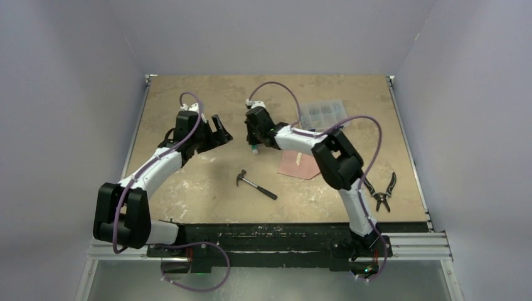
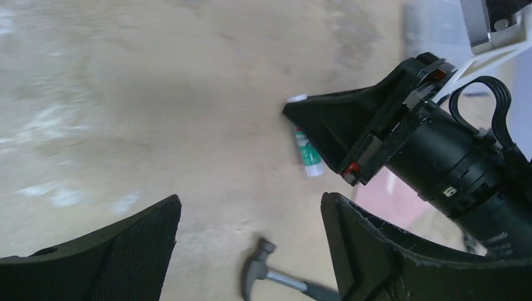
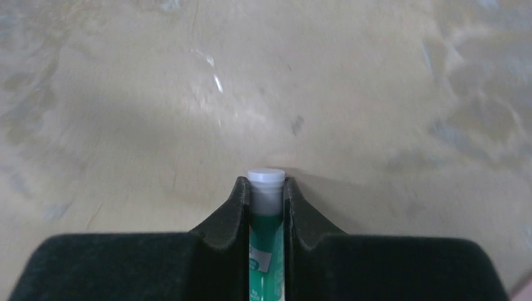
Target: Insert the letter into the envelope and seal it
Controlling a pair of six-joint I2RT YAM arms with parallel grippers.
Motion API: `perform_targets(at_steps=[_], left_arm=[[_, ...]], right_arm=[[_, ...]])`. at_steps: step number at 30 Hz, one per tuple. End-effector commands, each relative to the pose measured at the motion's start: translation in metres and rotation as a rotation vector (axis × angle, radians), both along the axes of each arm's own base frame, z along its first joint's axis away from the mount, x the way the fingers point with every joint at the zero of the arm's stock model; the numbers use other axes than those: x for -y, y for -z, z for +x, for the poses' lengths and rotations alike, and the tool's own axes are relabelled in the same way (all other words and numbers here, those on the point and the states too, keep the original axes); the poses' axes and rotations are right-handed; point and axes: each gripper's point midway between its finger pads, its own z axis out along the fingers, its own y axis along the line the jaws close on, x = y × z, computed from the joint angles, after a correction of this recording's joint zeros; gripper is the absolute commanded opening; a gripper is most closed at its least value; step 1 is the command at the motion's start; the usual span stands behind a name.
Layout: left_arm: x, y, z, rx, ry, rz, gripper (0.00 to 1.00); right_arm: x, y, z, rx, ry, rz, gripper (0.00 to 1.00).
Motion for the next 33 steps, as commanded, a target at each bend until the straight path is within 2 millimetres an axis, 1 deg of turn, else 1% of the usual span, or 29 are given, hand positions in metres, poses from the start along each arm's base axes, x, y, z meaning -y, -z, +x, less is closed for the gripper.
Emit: perform_targets(at_steps=[1,2,3,4,8,10,11,12,13,15,16,19,24,25,26,27,28,29,31,32,33], left_arm=[[0.068,-0.054,0.002,0.202,0.276,-0.31,0.83],[0.078,-0.063,0.001,0.232,0.31,-0.347,0.84],[0.088,-0.072,0.0,0.259,0.348,-0.371,0.84],[0.098,-0.078,-0.001,0.274,0.384,-0.384,0.84],[0.13,-0.101,-0.007,0.318,0.5,-0.436,0.84],[0.139,-0.112,-0.008,0.347,0.527,-0.458,0.83],[0.142,-0.117,-0.008,0.358,0.534,-0.468,0.82],[0.144,-0.12,-0.007,0.361,0.536,-0.48,0.81],[0.145,-0.122,-0.007,0.359,0.536,-0.489,0.8],[0.146,-0.126,-0.006,0.361,0.528,-0.507,0.77],[0.146,-0.127,-0.006,0.363,0.519,-0.518,0.75],[0.145,-0.13,-0.005,0.36,0.491,-0.542,0.63],[0.147,-0.118,-0.007,0.307,0.488,-0.563,0.27],[0.147,-0.116,-0.007,0.305,0.493,-0.555,0.22],[0.147,-0.114,-0.008,0.306,0.503,-0.541,0.12],[0.147,-0.113,-0.009,0.312,0.524,-0.525,0.01],[0.147,-0.112,-0.01,0.325,0.551,-0.495,0.0],[0.146,-0.106,-0.011,0.318,0.577,-0.45,0.0],[0.145,-0.102,-0.013,0.332,0.659,-0.351,0.0],[0.144,-0.101,-0.015,0.335,0.703,-0.301,0.0],[0.143,-0.101,-0.017,0.356,0.753,-0.241,0.0]], right_arm=[[0.005,-0.119,-0.002,0.018,-0.046,0.538,0.04],[0.006,-0.138,-0.008,0.021,-0.074,0.62,0.04],[0.007,-0.152,-0.012,0.029,-0.087,0.654,0.04],[0.008,-0.163,-0.016,0.038,-0.104,0.668,0.04],[0.007,-0.201,-0.043,0.041,-0.155,0.831,0.05],[0.006,-0.214,-0.052,0.041,-0.187,0.882,0.05],[0.006,-0.217,-0.058,0.023,-0.195,0.903,0.05],[0.007,-0.227,-0.063,0.036,-0.212,0.938,0.05],[0.007,-0.232,-0.067,0.036,-0.222,0.963,0.05],[0.008,-0.238,-0.073,0.03,-0.234,0.977,0.05],[0.008,-0.237,-0.073,0.021,-0.233,0.966,0.05],[0.009,-0.237,-0.08,-0.001,-0.244,0.968,0.05],[0.013,-0.238,-0.083,-0.004,-0.232,0.97,0.06],[0.014,-0.237,-0.083,-0.006,-0.229,0.968,0.06],[0.014,-0.237,-0.084,-0.007,-0.229,0.966,0.06],[0.015,-0.236,-0.083,-0.004,-0.225,0.954,0.09],[0.017,-0.234,-0.081,0.0,-0.223,0.93,0.14],[0.02,-0.233,-0.08,0.012,-0.223,0.905,0.22],[0.027,-0.232,-0.076,0.054,-0.232,0.814,0.46],[0.031,-0.232,-0.074,0.071,-0.226,0.762,0.52],[0.035,-0.23,-0.072,0.08,-0.22,0.715,0.56]])
